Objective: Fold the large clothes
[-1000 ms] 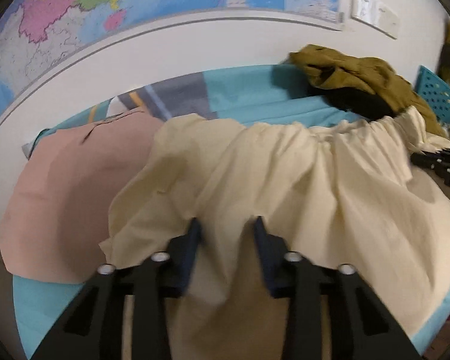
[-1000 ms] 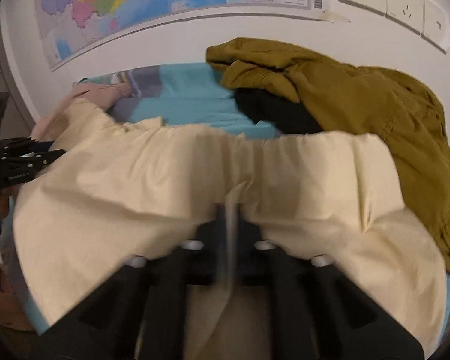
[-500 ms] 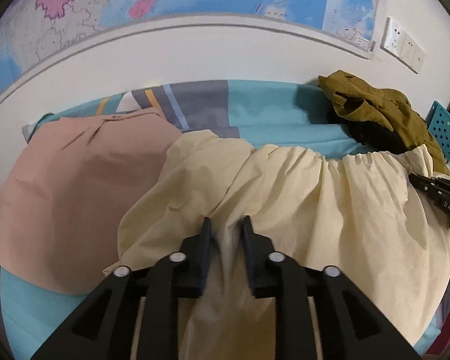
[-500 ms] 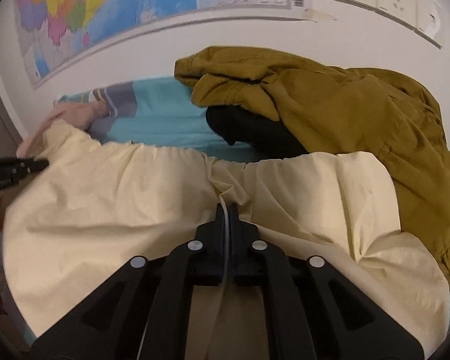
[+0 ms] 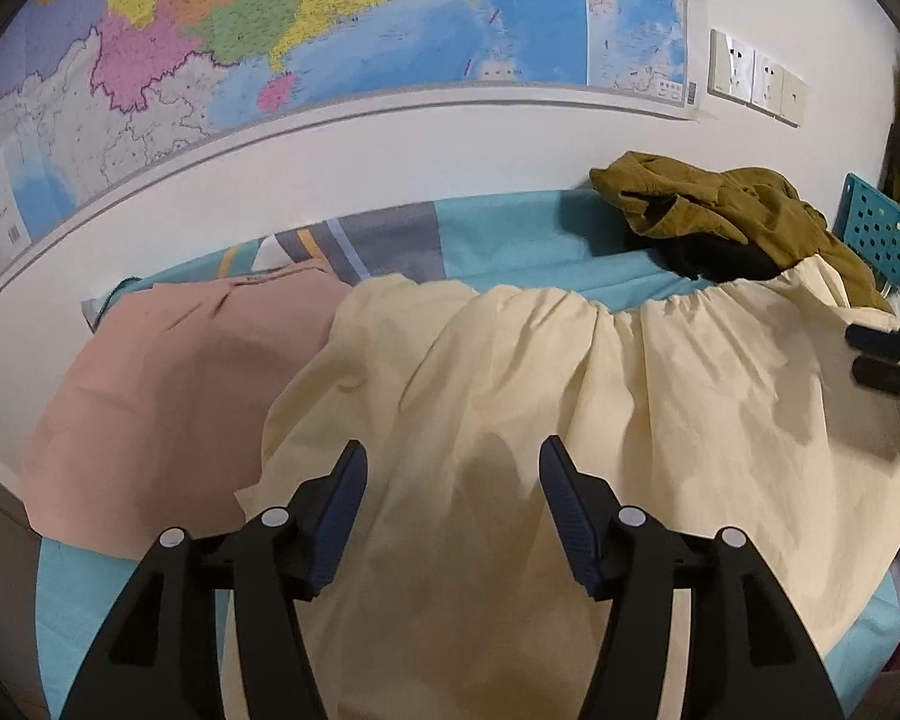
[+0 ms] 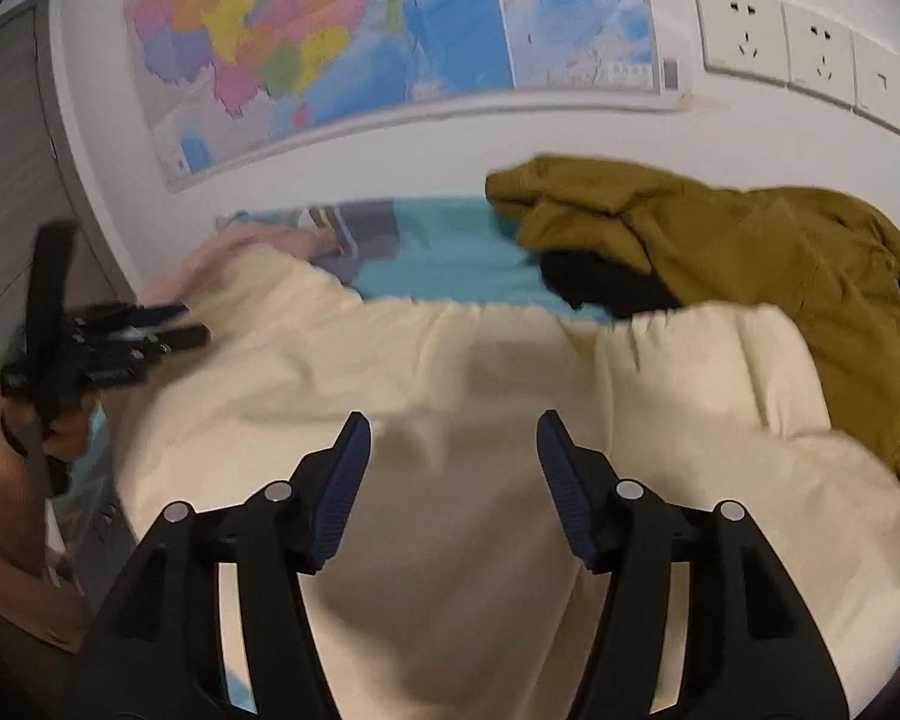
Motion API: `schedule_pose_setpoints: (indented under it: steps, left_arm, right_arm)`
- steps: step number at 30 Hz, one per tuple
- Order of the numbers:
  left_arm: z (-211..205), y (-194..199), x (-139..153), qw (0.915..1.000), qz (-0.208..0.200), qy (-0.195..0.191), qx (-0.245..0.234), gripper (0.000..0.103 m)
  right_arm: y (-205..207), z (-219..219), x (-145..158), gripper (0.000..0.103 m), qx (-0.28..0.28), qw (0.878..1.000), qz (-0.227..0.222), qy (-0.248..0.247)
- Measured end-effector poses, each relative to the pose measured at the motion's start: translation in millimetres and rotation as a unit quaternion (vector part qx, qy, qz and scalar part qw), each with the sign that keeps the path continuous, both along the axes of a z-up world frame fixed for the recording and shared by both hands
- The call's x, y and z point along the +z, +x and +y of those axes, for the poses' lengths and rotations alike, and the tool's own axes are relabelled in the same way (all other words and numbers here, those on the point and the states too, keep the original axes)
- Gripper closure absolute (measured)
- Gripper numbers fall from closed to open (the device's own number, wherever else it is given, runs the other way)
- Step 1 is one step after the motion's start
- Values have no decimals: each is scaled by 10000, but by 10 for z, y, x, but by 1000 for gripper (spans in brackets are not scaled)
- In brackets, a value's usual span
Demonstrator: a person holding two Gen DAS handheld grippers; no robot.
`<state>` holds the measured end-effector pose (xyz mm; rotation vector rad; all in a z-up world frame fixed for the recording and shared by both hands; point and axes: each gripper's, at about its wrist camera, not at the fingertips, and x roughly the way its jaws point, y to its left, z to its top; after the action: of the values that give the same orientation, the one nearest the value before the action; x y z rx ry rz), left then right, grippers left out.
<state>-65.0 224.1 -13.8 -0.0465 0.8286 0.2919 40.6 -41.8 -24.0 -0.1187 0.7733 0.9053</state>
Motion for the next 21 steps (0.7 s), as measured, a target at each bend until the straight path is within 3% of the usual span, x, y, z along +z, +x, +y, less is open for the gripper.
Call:
schedule_pose_setpoints:
  steps: [3, 5, 7, 16, 21]
  left_arm:
    - [66, 32, -76, 9999, 84, -61, 109, 45]
    - [126, 69, -146, 9997, 123, -67, 194, 36]
    - [175, 95, -208, 9995, 185, -103, 235, 36]
    - [62, -89, -86, 9998, 62, 71, 190, 35]
    - [-33, -245, -26, 9997, 30, 198, 110, 34]
  right_arm:
    - [133, 30, -248, 49, -156, 9990, 383, -142]
    - [209, 61, -368, 53, -258, 9986, 395, -219]
    - [229, 81, -402, 53, -260, 9985, 436, -225]
    - [52, -280, -67, 47, -333, 9986, 312, 286]
    - [-54, -588, 11, 47, -578, 9976, 214, 305]
